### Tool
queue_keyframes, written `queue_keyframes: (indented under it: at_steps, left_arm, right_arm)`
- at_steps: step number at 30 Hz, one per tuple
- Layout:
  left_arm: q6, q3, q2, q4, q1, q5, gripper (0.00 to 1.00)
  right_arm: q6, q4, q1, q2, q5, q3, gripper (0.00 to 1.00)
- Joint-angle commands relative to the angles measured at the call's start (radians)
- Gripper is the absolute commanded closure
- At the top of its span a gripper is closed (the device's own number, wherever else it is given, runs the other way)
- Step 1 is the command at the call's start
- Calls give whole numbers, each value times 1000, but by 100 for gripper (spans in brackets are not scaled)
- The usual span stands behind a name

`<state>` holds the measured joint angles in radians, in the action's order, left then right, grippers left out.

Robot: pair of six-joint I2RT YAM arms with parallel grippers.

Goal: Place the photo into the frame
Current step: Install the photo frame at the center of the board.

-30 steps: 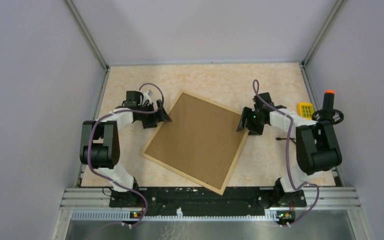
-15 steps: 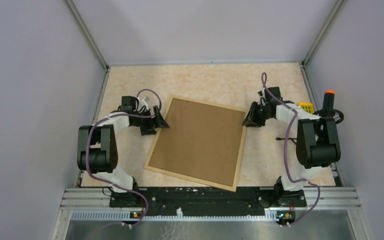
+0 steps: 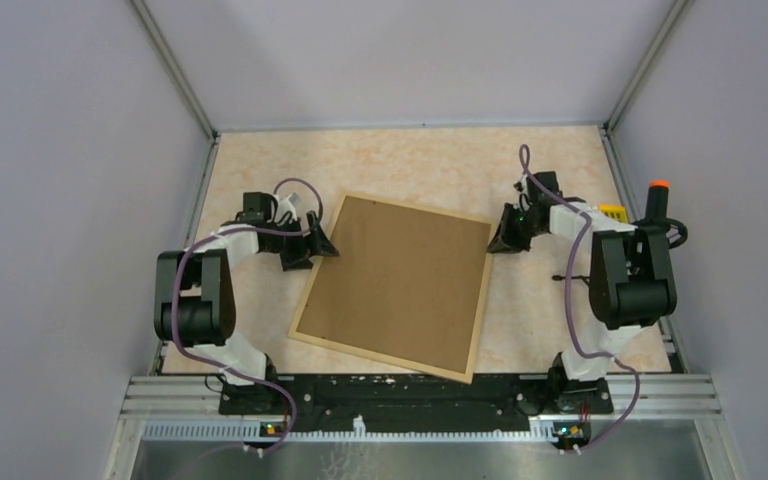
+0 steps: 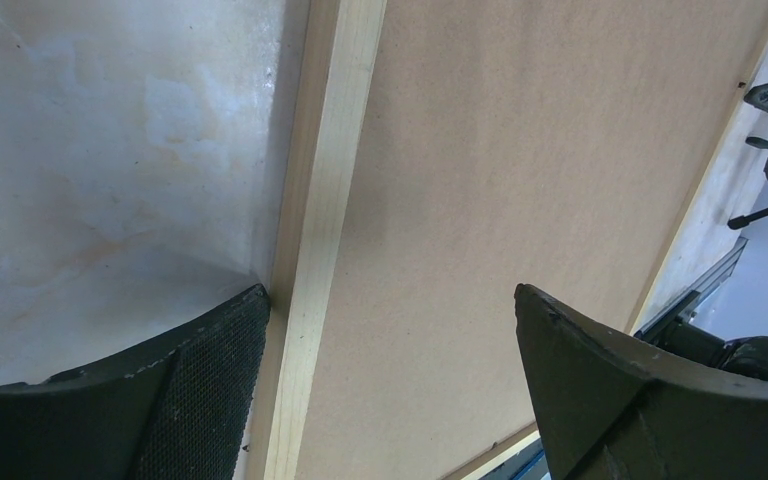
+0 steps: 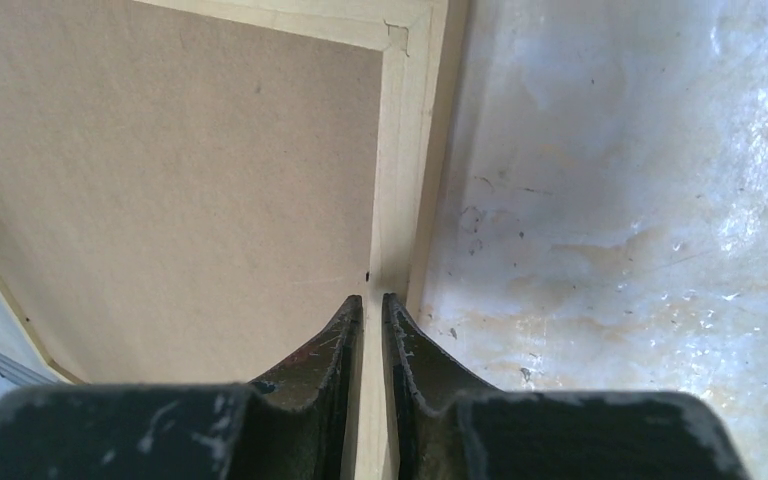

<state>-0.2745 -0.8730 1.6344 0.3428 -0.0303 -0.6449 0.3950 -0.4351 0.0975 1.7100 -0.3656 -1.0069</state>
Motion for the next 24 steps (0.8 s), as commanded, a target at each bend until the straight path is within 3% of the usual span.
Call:
queue_keyframes:
  at_steps: [1,12,15,20,24]
  left_arm:
    - [15,35,4,62,3,-18,4]
    - [17,40,0,61,3,-19,4]
    - [17,40,0,61,4,-17,4]
    - [15,40,-2,56,-1,-24,4]
    - [12,42,-4,54,-5,-32,3]
  right_arm:
    - [-16,22,1,62,48,-30,86]
    - [-35,-3,-13,70,33,-48,88]
    - [-52,-50,-15,17,106,-57,87]
    - [-79,-105,29,-54,166,-56,76]
    - [-71,-107,46,-52,188,-58,73]
